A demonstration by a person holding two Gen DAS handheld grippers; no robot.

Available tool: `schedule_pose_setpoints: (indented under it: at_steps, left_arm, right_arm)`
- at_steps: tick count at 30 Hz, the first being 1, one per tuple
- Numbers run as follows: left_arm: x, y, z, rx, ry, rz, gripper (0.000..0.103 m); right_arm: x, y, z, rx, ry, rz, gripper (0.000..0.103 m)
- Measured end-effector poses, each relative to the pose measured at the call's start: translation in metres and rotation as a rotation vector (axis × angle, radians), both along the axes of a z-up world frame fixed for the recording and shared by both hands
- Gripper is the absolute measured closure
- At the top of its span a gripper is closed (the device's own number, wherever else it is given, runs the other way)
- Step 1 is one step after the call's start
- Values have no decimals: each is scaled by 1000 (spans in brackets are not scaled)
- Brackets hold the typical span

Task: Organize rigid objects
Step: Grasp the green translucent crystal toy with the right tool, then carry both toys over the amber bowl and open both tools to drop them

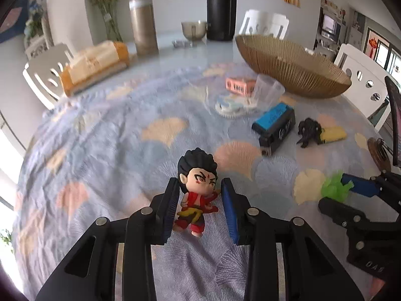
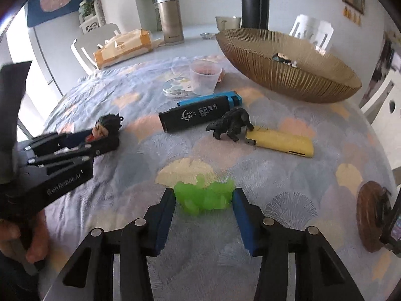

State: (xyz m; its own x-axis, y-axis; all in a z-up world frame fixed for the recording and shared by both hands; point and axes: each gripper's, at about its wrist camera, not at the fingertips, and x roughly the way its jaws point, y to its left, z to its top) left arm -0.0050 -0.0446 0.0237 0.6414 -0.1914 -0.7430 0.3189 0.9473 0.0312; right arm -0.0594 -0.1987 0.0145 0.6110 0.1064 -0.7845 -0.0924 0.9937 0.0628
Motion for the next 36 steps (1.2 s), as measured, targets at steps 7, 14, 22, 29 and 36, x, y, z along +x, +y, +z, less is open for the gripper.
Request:
schedule_pose_setpoints:
  at_steps: [7,14,22,29,36]
  left_arm:
    - [0,3,14,-26,1,-1,72]
    - [-7,-16,126,-140,-181,-105,72]
    - [37,-79,176,-239,-264,-200,72]
    - [85,-137,127,-215,-143,-236,72]
    - [101,-160,97,-197,-83,-250,72]
  right_arm:
    - [-11,4,31,9,-57,33,57]
    - [-9,-22,116,21,-244,-10,57]
    - [25,-77,166,76,-366,-304,57]
    - [54,-119,137,75,-282,-493,57]
    - [73,-132,113,46,-214,-527,57]
